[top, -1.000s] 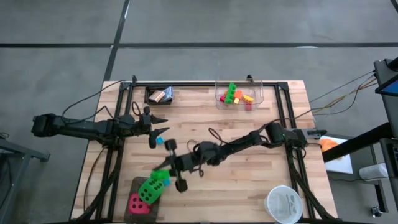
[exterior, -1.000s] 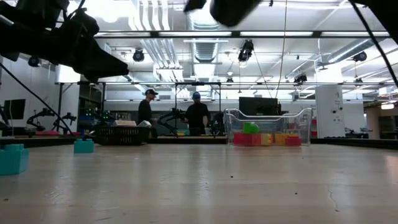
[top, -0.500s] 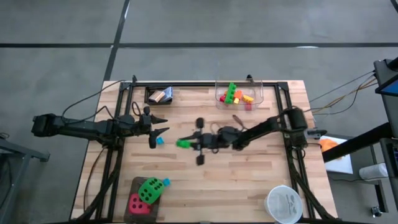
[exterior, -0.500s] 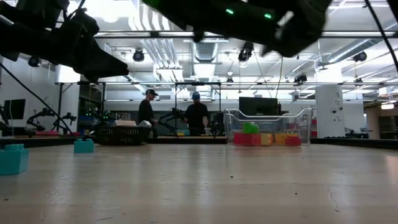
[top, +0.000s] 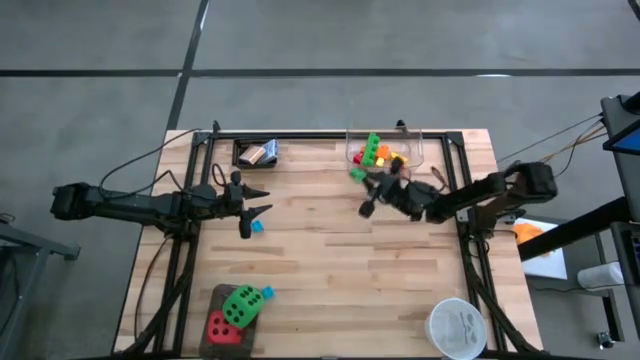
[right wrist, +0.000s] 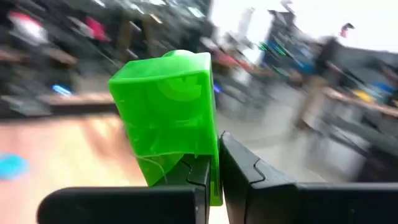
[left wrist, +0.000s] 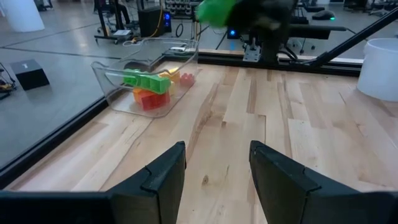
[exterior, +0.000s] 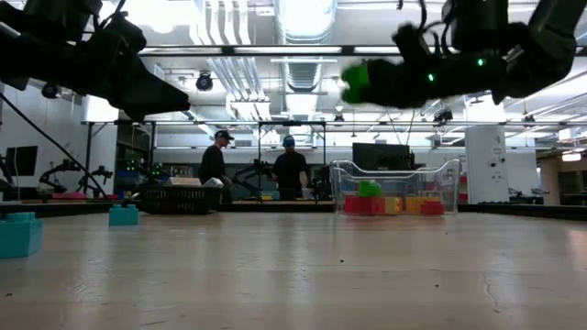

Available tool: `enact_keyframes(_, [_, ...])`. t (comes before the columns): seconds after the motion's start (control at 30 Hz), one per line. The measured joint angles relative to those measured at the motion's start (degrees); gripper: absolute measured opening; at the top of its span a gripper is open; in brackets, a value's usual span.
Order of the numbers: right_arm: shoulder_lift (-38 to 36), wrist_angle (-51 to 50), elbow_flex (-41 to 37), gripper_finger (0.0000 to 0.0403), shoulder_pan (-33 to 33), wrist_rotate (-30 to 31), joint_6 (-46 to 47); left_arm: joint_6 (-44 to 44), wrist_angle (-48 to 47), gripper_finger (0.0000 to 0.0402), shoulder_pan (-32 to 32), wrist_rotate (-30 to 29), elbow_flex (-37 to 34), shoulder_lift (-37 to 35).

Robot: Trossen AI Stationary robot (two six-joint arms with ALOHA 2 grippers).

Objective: Pick & Place Toys
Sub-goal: Put the green game piece into the transparent bin

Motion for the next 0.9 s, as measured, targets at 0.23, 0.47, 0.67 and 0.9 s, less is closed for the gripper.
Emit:
enact_keyframes(0.23, [-6.0,-16.0,-3.3,0.0018,-10.8,6.9,8.1,0.0,0.1,0.0177,0.0,0.0,0.0,0.0])
enact_keyframes(0.47, [-5.9,-27.4,-1.4,0.0018,-18.9,10.0,12.3,0.0,0.2,0.0177,0.0,0.0,0.0,0.0])
enact_keyframes(0.67, [-4.6,-29.2,-1.1,0.0018,-20.7,9.9,14.0,0.0,0.2,0.0177,0.0,0.0,0.0,0.0])
enact_keyframes(0.9, [-4.5,-29.3,-1.1,0.0018,-20.7,9.8,13.9,0.0,0.2,0.0177,0.0,0.0,0.0,0.0])
